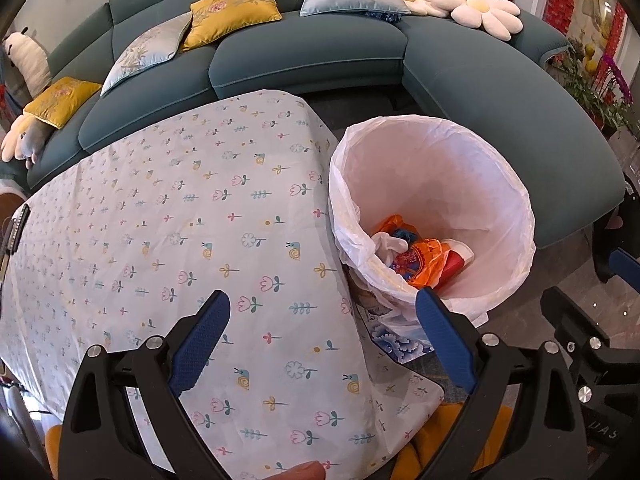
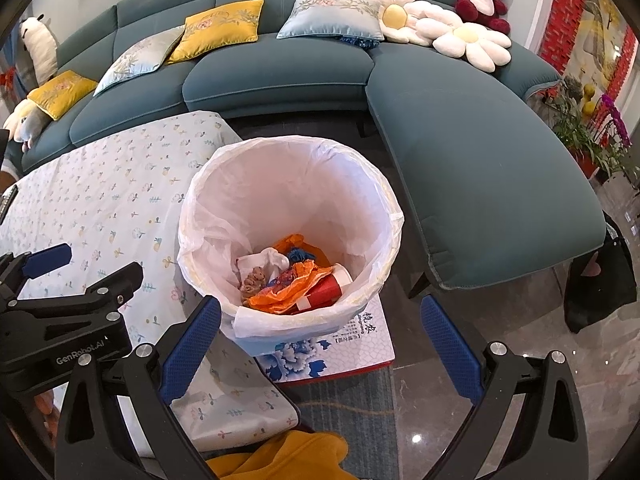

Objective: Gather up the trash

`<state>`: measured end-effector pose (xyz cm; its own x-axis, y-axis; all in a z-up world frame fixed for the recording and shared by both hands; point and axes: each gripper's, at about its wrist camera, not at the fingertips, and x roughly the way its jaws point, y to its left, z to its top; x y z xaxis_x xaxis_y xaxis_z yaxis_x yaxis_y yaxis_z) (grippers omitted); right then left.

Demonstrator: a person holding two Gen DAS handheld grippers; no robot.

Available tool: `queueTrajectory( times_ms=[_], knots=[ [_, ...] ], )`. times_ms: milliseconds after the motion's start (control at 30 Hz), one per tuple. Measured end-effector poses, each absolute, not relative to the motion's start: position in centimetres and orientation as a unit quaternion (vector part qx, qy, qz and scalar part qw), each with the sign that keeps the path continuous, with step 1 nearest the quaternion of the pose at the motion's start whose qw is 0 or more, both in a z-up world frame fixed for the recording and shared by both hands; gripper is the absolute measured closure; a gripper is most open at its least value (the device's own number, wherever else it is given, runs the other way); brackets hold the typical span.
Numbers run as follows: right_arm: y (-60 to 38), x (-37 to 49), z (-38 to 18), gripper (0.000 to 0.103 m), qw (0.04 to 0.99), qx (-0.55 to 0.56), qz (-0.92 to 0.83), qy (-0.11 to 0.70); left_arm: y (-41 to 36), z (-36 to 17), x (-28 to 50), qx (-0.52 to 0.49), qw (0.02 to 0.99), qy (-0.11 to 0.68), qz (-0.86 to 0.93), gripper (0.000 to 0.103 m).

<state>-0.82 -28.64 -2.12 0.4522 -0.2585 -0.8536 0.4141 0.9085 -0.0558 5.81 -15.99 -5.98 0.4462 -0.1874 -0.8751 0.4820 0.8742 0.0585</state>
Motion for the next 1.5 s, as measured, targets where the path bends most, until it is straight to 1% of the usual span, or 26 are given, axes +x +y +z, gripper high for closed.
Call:
queueTrajectory(
  times_ms=[767, 1500],
  knots=[
    [-28.14, -0.97, -2.77, 0.007, 0.846, 0.07, -0.197, 0.491, -16.05, -6.01, 5.36, 0.163, 0.846, 0.473, -0.184, 0.014],
    [-28.3, -0.9, -3.08, 0.007, 0.844, 0.072, -0.198, 0.493, -15.94, -6.31, 5.44, 0.166, 0.842, 0.48, -0.182, 0.014]
  ],
)
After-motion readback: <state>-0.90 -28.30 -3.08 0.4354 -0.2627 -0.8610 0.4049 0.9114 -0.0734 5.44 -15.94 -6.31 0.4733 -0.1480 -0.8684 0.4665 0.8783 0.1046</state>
